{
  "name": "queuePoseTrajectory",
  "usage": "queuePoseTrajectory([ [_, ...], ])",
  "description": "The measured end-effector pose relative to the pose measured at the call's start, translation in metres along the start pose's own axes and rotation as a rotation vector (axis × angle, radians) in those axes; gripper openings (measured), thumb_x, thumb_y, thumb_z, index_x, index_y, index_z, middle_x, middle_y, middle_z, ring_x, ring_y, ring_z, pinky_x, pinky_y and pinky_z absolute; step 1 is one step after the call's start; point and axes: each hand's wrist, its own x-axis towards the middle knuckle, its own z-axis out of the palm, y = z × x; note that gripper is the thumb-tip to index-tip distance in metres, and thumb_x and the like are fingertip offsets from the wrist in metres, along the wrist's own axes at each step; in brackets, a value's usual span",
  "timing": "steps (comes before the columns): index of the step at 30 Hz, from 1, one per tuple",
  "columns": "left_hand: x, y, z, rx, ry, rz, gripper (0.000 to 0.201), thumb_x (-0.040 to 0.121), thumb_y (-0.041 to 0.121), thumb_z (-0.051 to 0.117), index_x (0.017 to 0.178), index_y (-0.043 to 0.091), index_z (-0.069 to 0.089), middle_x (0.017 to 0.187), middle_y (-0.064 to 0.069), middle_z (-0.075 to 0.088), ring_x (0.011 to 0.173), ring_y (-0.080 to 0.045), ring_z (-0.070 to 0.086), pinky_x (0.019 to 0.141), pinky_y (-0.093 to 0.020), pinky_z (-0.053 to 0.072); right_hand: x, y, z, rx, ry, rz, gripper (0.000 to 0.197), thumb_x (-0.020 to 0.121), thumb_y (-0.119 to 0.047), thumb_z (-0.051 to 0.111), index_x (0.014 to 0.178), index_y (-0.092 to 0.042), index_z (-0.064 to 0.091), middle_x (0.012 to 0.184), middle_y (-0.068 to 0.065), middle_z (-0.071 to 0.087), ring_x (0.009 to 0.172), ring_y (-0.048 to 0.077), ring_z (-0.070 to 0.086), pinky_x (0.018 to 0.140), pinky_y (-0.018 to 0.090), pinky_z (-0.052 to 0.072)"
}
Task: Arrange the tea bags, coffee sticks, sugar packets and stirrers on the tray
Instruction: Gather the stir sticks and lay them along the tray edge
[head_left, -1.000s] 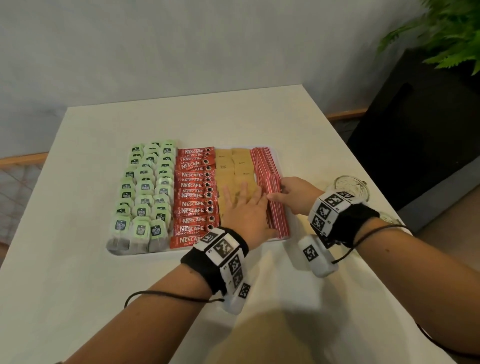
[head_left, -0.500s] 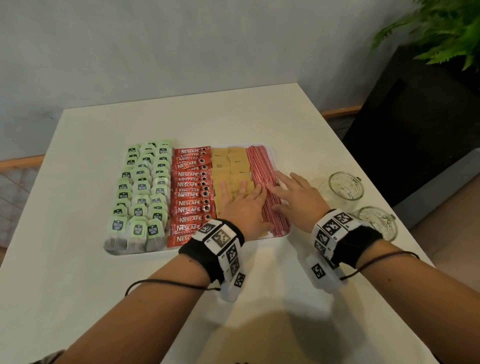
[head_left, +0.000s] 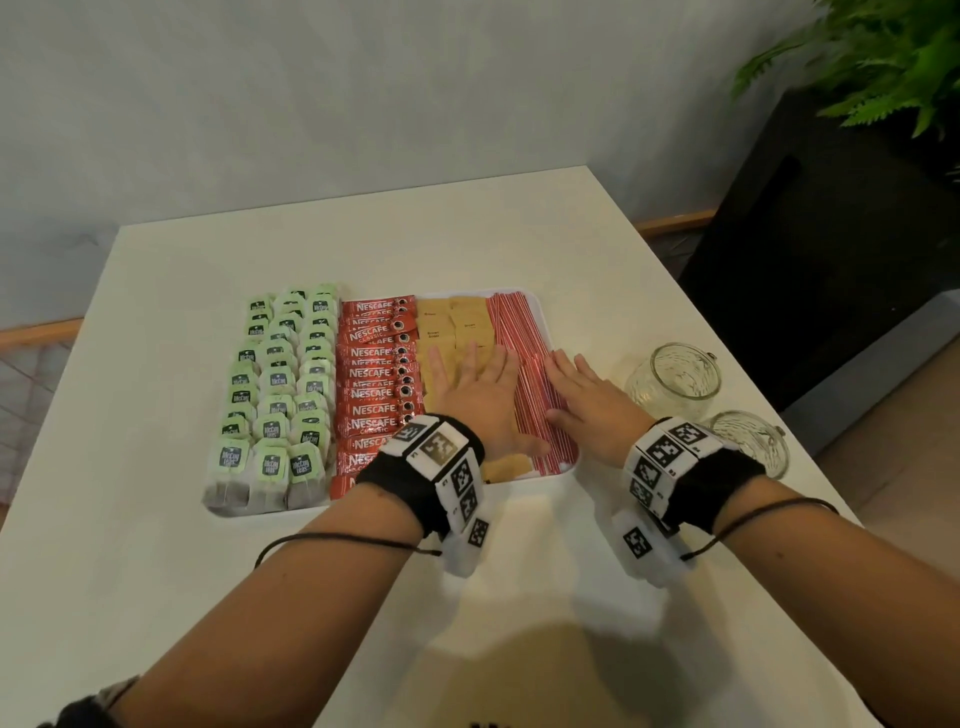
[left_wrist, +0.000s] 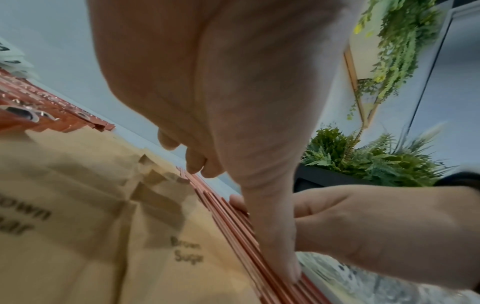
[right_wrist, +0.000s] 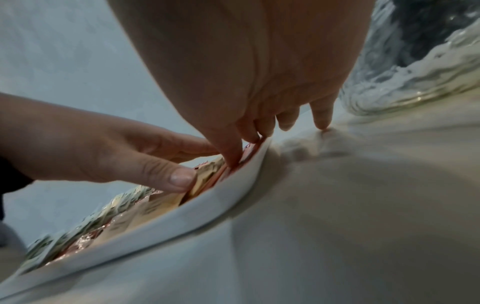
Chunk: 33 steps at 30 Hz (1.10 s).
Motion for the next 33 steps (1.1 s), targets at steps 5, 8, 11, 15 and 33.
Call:
queuePoseTrajectory([
  [5,0.009,-0.004,-0.003,-0.016,-0.077,0.041,0.129,0.068,0.082,0.058,0.155,0.018,-0.013,0.164,-0.001,-0.013,0.148,-0.030,-0.021,0.101,-0.064,-0.028,-0.002,0.003,-0.007,-0.016,0.014,-0.005,0.067,0.103,-0.032,0.038,0.155,-0.022,-0.003,0.162,-0.006,-0.010,0.150,0.020,-0.010,0.120,0.049,0.007],
  [8,0.011,-0.003,-0.002,0.012,-0.065,0.067,0.128,0.068,0.083,0.057,0.156,0.019,-0.011,0.164,0.001,-0.009,0.149,-0.029,-0.019,0.100,-0.066,-0.028,0.004,0.002,-0.010,0.006,0.012,-0.026,0.066,0.103,-0.031,0.038,0.155,-0.022,-0.001,0.163,-0.007,-0.006,0.150,0.019,-0.009,0.121,0.049,0.009],
  [11,0.010,-0.003,-0.003,0.037,-0.055,0.078,0.127,0.068,0.082,0.057,0.156,0.018,-0.008,0.165,0.001,-0.005,0.149,-0.028,-0.017,0.097,-0.065,-0.031,0.010,0.000,-0.010,0.051,0.010,-0.053,0.063,0.103,-0.027,0.039,0.156,-0.022,0.005,0.163,-0.006,0.005,0.150,0.019,-0.004,0.120,0.049,0.012],
  [15,0.009,-0.004,-0.004,0.017,-0.050,0.081,0.129,0.067,0.085,0.055,0.155,0.018,-0.011,0.165,0.001,-0.007,0.149,-0.028,-0.017,0.099,-0.066,-0.029,0.013,0.001,-0.013,0.096,0.033,-0.073,0.062,0.103,-0.024,0.040,0.156,-0.023,0.006,0.163,-0.006,0.003,0.150,0.017,-0.004,0.121,0.049,0.011],
  [33,0.001,0.001,-0.002,0.125,-0.069,0.069,0.118,0.075,0.082,0.048,0.155,0.022,-0.014,0.163,0.001,-0.016,0.148,-0.033,-0.019,0.094,-0.065,-0.031,-0.017,-0.003,-0.027,0.043,-0.143,-0.074,0.090,0.094,-0.024,0.061,0.154,-0.017,-0.005,0.162,-0.003,-0.009,0.149,0.020,-0.010,0.120,0.037,0.005],
])
